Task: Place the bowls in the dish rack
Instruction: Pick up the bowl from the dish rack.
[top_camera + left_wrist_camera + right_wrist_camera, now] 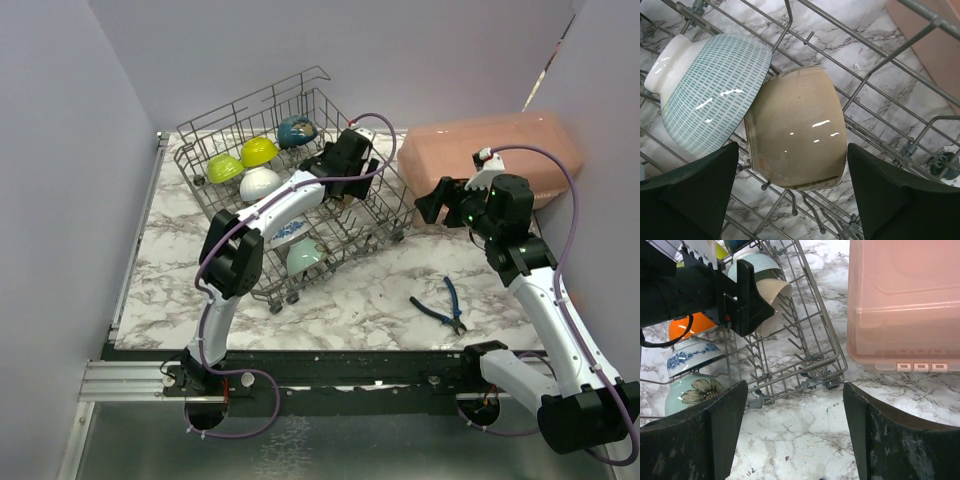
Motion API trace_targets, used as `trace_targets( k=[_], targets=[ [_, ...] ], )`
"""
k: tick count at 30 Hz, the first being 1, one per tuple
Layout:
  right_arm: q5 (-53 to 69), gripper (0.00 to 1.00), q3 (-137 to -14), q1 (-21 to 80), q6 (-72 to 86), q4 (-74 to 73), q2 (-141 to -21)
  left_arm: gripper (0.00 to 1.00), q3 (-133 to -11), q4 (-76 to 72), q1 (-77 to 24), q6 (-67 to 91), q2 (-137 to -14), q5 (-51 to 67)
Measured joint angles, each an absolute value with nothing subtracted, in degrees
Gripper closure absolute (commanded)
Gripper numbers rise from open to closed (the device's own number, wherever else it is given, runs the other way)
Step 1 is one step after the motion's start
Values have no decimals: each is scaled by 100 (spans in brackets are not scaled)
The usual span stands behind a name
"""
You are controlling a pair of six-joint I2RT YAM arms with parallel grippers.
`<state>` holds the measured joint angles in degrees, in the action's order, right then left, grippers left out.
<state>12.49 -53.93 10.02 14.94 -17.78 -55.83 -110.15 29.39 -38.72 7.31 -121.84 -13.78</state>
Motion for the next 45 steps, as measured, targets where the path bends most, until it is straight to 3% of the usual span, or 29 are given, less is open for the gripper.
trace_targets(
  k=[5,9,14,24,45],
  targets=[
    [1188,18,-5393,1002,1463,-1793,-5583,13,-11059,2950,-3876,600,-12376,-1409],
    [1138,18,-5393,1002,1426,-1813,-5583,26,-11059,2930,-3887,421,-12425,-1422],
    [1133,18,-5393,1002,1389,-1813,-5596,54,-11059,2950,-3916,314,-12431,-1435],
    [1135,18,-5393,1002,1389,-1813,-5621,100,-11059,2954,-4010,215,-12422,-1636],
    [1138,18,-5393,1002,1389,-1813,-5621,100,-11201,3223,-4187,263,-11605,-1918]
  ],
)
